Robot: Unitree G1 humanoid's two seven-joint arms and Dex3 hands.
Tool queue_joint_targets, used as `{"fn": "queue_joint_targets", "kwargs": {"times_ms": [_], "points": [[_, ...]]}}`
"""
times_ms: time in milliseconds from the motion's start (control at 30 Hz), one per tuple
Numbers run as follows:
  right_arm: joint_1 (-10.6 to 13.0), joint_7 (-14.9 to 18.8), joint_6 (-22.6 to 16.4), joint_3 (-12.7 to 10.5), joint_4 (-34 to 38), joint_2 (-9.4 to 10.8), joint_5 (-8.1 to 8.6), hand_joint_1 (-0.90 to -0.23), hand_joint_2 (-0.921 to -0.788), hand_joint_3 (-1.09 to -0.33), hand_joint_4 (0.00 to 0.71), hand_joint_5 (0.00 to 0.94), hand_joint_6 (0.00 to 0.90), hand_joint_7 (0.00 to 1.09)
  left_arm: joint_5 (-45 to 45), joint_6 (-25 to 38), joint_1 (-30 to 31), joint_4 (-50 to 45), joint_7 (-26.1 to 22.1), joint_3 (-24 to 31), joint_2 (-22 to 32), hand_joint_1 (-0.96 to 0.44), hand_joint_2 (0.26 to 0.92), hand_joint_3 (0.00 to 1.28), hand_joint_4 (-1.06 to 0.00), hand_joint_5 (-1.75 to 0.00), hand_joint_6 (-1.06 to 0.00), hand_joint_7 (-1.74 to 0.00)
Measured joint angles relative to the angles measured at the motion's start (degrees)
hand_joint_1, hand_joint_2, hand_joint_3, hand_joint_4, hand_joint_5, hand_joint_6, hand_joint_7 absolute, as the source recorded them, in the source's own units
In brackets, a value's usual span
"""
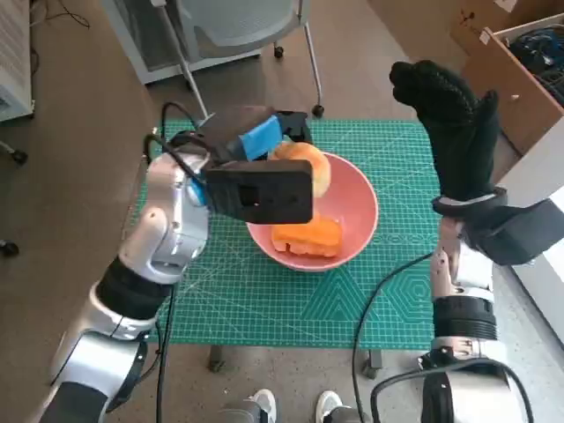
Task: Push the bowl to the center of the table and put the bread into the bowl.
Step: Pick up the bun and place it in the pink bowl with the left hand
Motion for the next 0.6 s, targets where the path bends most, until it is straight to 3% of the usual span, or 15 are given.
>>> {"fn": "queue_joint_targets", "kwargs": {"times_ms": [133, 167, 233, 267, 300, 367, 467, 600], "points": [[0.5, -0.2, 0.0, 0.0, -0.7, -0.1, -0.02, -0.644, -0.921, -0.845, 0.216, 0.0, 0.305, 0.04, -0.1, -3.7, -0.5, 6.2, 4.6, -0.2, -1.8, 0.0, 0.917, 0.13, -0.69, -1.25, -0.51, -1.2], [0.7, -0.2, 0.0, 0.0, -0.8, -0.1, -0.02, -0.644, -0.921, -0.845, 0.216, 0.0, 0.304, 0.04, -0.3, -4.5, -0.6, 7.6, 5.5, -0.1, -2.1, -0.03, 0.904, 0.15, -0.62, -1.14, -0.43, -1.13], [1.0, -0.3, 0.1, 0.0, -1.0, -0.2, -0.02, -0.644, -0.921, -0.848, 0.215, 0.0, 0.302, 0.04, -0.9, -5.7, -0.7, 10.0, 7.0, 0.1, -2.8, -0.15, 0.903, 0.09, -0.52, -0.59, -0.38, -0.67], [1.2, -0.4, 0.2, -0.1, -1.2, -0.2, -0.03, -0.644, -0.921, -0.849, 0.215, 0.0, 0.301, 0.04, -1.6, -6.1, -0.8, 11.4, 7.6, 0.3, -3.2, -0.17, 0.907, 0.07, -0.51, -0.48, -0.38, -0.58], [1.4, -0.4, 0.2, -0.1, -1.4, -0.3, -0.05, -0.645, -0.921, -0.85, 0.214, 0.0, 0.3, 0.04, -2.2, -6.5, -0.8, 12.6, 7.9, 0.6, -3.6, -0.25, 0.912, 0.05, -0.42, -0.31, -0.35, -0.43], [1.7, -0.6, 0.5, -0.1, -1.8, -0.4, -0.07, -0.647, -0.921, -0.852, 0.214, 0.0, 0.299, 0.04, -3.4, -6.9, -0.8, 14.5, 7.9, 1.1, -4.2, -0.36, 0.917, 0.03, -0.28, -0.13, -0.29, -0.26], [2.0, -1.0, 0.8, -0.1, -2.5, -0.6, -0.1, -0.649, -0.921, -0.853, 0.214, 0.0, 0.298, 0.04, -5.5, -8.1, -0.8, 16.3, 7.4, 2.1, -4.3, -0.48, 0.92, 0.03, -0.14, -0.04, -0.23, -0.15], [2.2, -1.5, 1.2, 0.0, -3.3, -0.8, -0.15, -0.653, -0.921, -0.854, 0.214, 0.0, 0.298, 0.04, -8.0, -10.5, -0.8, 17.5, 7.0, 3.5, -3.9, -0.64, 0.921, 0.05, -0.04, -0.01, -0.16, -0.09]]}}
